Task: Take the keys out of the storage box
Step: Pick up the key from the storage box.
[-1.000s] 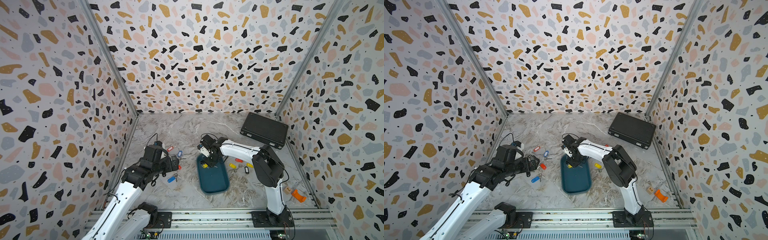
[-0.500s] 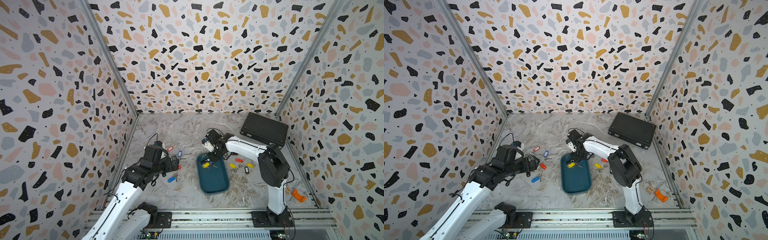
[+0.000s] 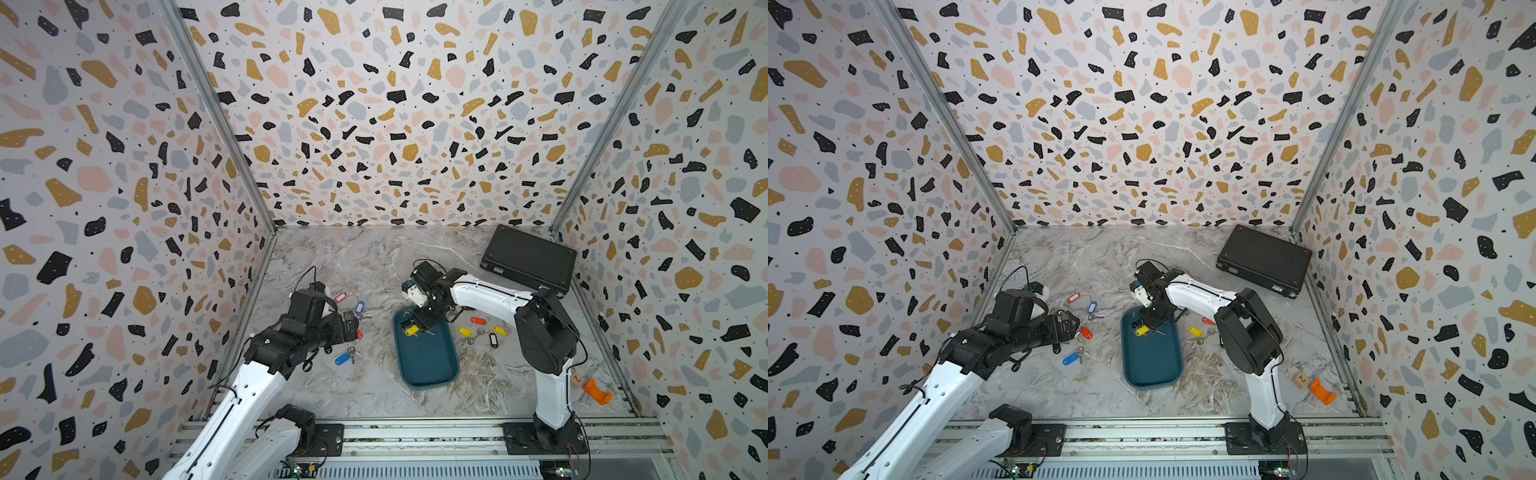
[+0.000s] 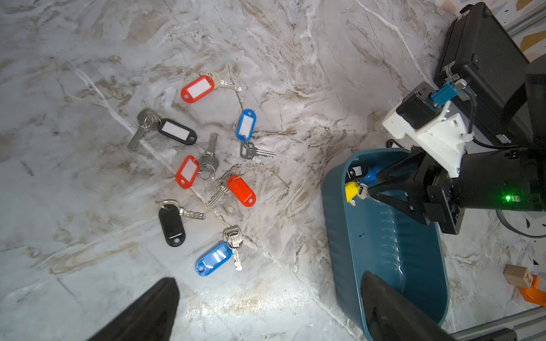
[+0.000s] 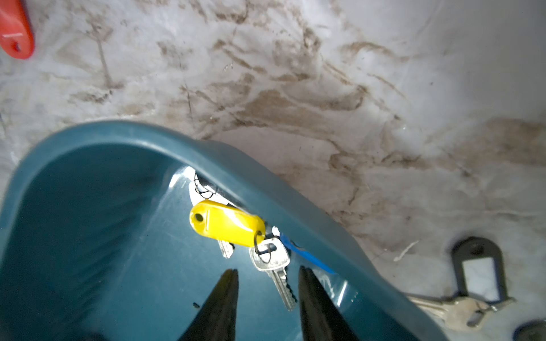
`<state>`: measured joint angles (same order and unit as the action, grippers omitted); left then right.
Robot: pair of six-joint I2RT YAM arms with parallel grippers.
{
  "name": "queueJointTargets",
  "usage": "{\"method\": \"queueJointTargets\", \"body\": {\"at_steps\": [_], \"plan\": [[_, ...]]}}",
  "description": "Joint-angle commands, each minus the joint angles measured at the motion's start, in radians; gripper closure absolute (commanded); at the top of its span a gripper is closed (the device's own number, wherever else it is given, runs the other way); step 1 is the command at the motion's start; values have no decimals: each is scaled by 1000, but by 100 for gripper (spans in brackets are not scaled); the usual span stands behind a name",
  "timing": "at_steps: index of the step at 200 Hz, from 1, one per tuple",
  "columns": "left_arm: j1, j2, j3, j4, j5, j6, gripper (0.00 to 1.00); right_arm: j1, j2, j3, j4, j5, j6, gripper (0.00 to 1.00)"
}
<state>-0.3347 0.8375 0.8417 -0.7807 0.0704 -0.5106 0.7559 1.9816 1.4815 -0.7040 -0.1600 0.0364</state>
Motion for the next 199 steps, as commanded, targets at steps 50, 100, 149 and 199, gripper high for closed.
{"method": "queueJointTargets", "body": {"at_steps": [50, 100, 149, 199], "plan": [[6, 3, -14, 27, 8, 16, 0, 39, 39, 45, -44, 20, -18, 58], [5, 2, -14, 27, 9, 16, 0, 43, 56, 46, -50, 80, -11, 65], [5, 3, -12, 26, 10, 16, 0, 43, 45, 31, -27, 123, 37, 92], [5, 0, -12, 25, 10, 16, 0, 42, -68, -48, 30, 102, 119, 100]]}}
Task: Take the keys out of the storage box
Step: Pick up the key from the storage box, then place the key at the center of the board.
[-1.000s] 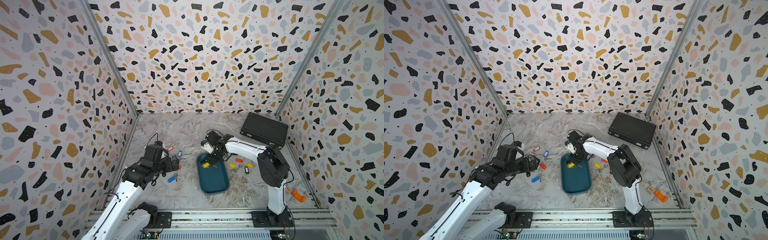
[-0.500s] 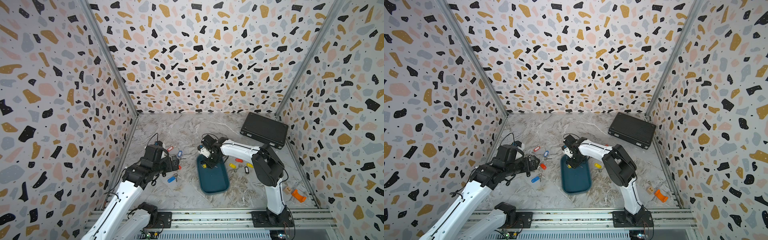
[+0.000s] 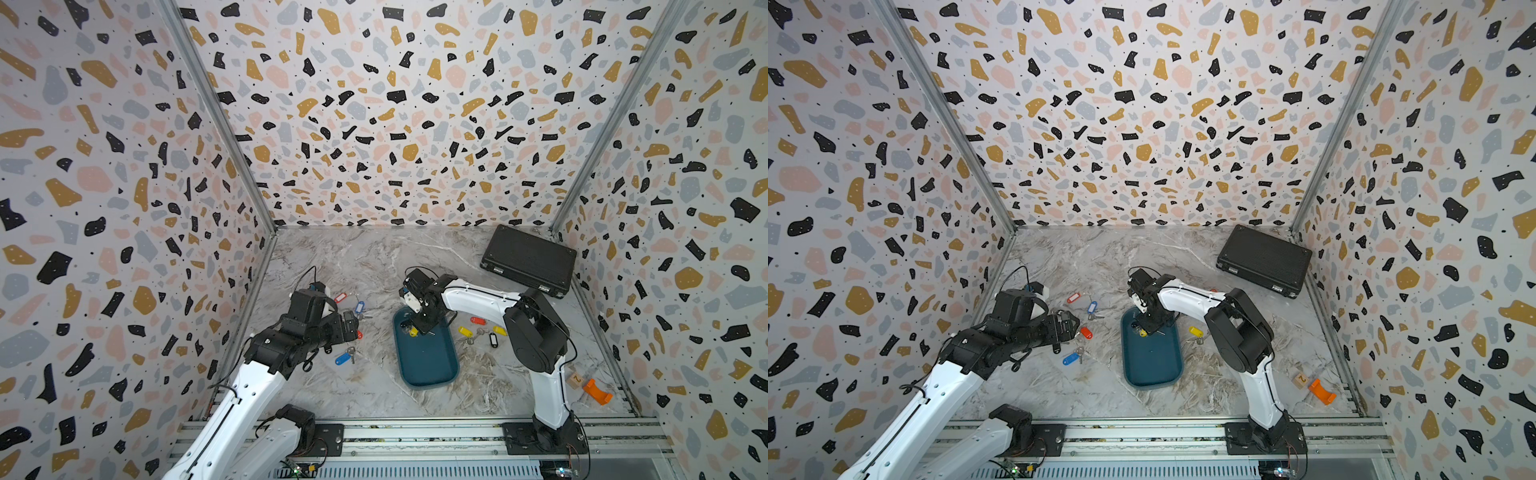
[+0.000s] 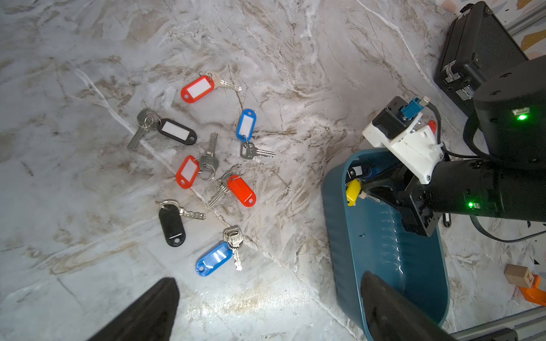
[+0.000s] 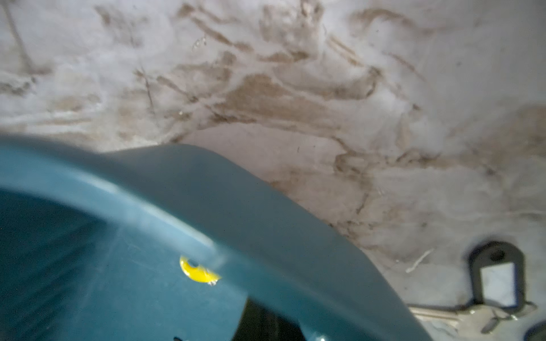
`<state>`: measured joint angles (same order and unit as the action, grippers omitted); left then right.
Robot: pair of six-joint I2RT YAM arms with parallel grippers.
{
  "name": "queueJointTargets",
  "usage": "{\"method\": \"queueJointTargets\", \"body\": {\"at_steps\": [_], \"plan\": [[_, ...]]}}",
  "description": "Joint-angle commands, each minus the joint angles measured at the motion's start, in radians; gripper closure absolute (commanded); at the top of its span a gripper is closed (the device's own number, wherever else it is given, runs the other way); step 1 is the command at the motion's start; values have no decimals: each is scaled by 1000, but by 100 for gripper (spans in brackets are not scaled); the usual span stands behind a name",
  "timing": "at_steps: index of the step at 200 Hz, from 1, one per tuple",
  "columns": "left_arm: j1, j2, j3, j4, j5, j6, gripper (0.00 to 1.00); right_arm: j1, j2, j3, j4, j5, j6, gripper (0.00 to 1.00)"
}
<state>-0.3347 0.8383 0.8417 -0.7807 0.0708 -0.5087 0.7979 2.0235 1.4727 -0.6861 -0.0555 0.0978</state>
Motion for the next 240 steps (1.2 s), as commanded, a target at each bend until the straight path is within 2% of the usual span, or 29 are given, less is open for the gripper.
{"method": "queueJointTargets", "body": {"at_steps": [1, 48, 85, 108, 159, 192, 240], "plan": [[5, 0, -12, 25, 9, 13, 0, -1, -112, -41, 12, -3, 59, 100], [5, -4, -13, 25, 11, 14, 0, -57, -322, -105, 1, -37, 114, 100], [5, -5, -14, 28, 16, 15, 0, -185, -481, -152, -45, -52, 132, 100], [5, -5, -15, 28, 17, 14, 0, -285, -554, -187, -69, -5, 134, 100], [6, -4, -16, 31, 18, 13, 0, -516, -622, -298, -140, 127, 236, 100], [6, -3, -20, 34, 20, 9, 0, -663, -673, -424, -149, 134, 348, 100], [6, 6, -23, 37, 22, 5, 0, -749, -710, -535, -149, 152, 384, 100]]}}
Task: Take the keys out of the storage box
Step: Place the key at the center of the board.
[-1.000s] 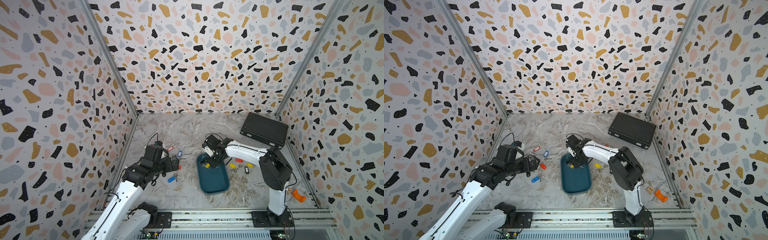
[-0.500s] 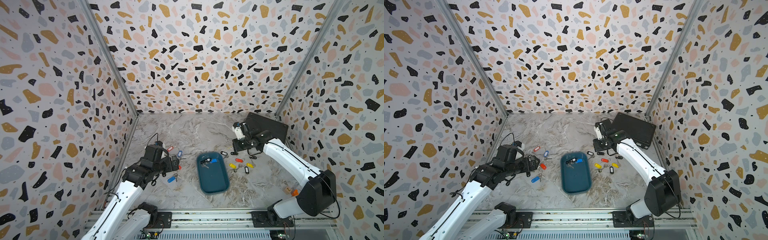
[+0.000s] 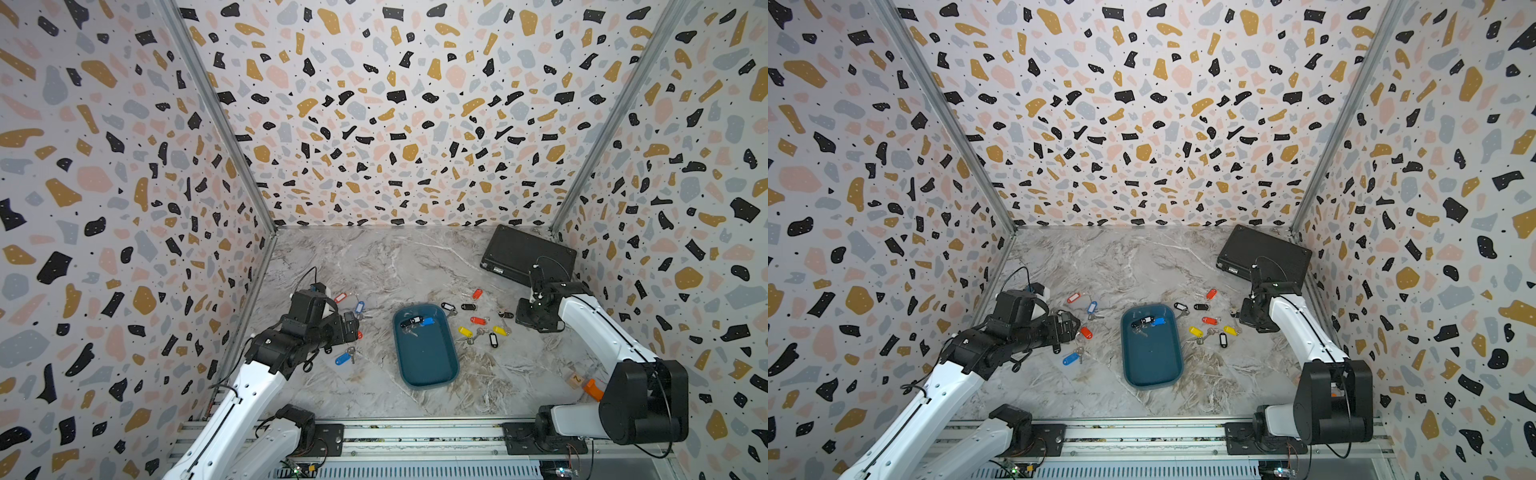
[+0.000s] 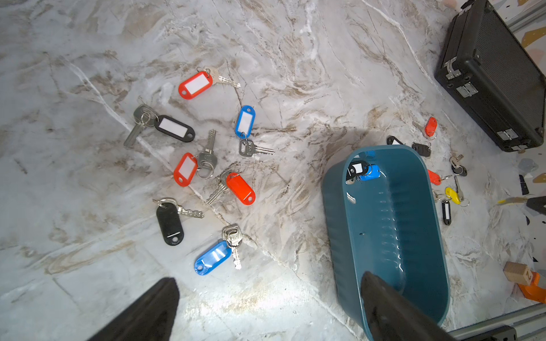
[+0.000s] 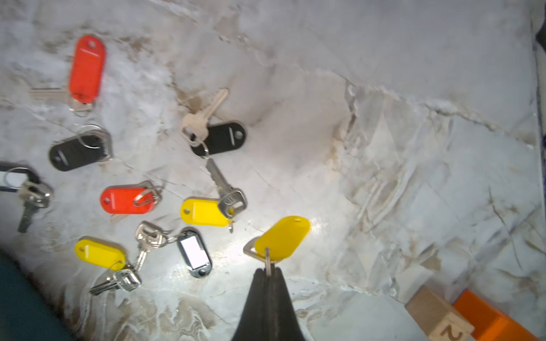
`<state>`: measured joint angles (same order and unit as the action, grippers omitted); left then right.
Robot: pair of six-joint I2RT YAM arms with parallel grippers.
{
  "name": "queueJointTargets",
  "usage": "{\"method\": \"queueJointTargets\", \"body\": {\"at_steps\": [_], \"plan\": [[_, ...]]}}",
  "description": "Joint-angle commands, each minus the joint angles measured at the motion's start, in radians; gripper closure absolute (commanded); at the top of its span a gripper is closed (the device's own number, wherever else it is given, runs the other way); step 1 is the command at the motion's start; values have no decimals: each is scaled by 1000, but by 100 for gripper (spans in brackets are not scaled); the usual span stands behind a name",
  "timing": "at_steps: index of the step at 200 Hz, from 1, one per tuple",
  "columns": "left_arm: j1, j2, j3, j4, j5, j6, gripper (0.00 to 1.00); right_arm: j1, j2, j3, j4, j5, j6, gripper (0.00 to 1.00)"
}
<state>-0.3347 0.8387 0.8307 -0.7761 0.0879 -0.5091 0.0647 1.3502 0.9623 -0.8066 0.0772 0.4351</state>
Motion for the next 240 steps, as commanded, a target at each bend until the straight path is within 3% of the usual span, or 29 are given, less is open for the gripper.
{"method": "queueJointTargets", "body": {"at_steps": [1, 32, 40, 84, 89, 98, 165, 206, 240], "plan": [[6, 6, -12, 32, 5, 5, 0, -17, -36, -26, -28, 19, 47, 100], [6, 14, -17, 38, 1, -7, 0, -22, -40, -76, -22, 24, 71, 100], [5, 17, -19, 39, 0, -9, 0, -20, -42, -89, -13, 18, 72, 95], [5, 34, -23, 41, -7, -24, 1, -21, -38, -118, 5, -33, 74, 53], [5, 36, -23, 39, -6, -24, 1, -21, -40, -115, 3, -38, 73, 41], [5, 41, -21, 39, -6, -24, 1, -22, -42, -110, -6, -47, 71, 35], [-26, 121, 35, -2, 42, 0, 9, -20, -185, 16, -131, -126, -25, 41], [-218, 210, 158, -9, -71, 15, 11, -21, -246, 22, -139, -218, -61, 44], [-379, 384, 294, -32, -123, 41, 16, -21, -238, -15, -119, -241, -61, 48]]}}
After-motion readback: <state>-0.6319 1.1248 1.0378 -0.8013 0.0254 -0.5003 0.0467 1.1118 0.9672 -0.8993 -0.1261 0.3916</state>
